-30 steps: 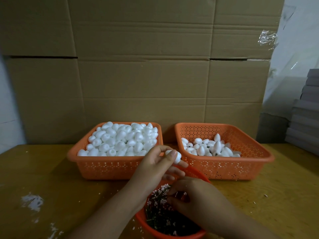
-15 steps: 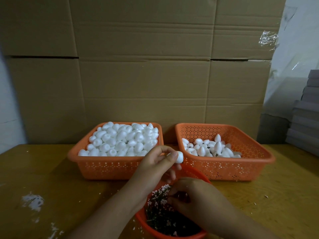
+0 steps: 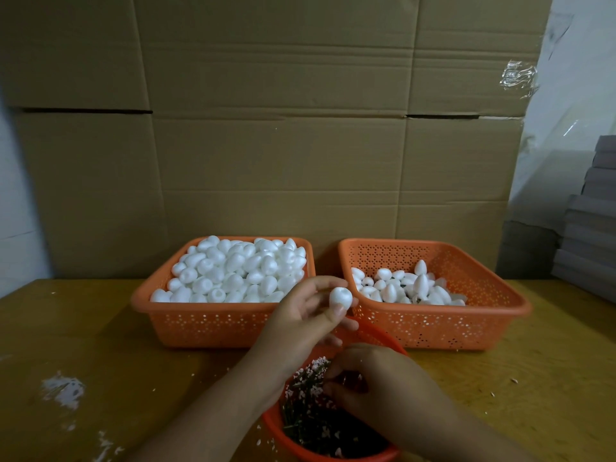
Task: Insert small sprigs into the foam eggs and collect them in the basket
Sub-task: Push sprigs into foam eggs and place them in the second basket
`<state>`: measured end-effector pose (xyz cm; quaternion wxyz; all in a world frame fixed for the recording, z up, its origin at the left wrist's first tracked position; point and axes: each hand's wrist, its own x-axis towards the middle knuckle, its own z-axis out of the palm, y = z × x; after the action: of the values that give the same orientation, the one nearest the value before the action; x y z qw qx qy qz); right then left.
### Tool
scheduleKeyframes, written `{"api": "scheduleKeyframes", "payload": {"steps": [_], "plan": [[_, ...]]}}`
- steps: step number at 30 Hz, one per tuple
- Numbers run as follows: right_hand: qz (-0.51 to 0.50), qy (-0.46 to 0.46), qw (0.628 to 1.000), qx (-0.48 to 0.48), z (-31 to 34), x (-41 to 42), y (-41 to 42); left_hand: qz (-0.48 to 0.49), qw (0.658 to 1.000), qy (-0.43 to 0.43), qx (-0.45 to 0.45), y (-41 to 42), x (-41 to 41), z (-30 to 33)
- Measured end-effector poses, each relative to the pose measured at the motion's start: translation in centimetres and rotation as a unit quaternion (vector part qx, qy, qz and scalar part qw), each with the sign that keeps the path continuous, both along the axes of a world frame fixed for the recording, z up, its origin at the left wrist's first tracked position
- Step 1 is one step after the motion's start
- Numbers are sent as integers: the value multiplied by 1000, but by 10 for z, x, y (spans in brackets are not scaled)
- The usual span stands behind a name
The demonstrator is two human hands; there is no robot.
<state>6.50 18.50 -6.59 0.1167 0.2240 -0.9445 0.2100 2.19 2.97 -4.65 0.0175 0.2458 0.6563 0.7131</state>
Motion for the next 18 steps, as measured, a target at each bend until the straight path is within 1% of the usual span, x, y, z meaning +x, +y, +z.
{"api": "scheduleKeyframes", "payload": {"steps": [5,11,15,18], "plan": [[3,-1,1000,-6,0,0,1,2,1000,-5,19,0,-2,-2],[4,0,1000,-2,1,0,1,9,999,10,33,0,-2,-1],[5,1,1000,-5,1,0,1,11,1000,10,20,1,-1,1],[4,2,1000,-7,1,0,0,29,999,1,30,2,-1,0]]}}
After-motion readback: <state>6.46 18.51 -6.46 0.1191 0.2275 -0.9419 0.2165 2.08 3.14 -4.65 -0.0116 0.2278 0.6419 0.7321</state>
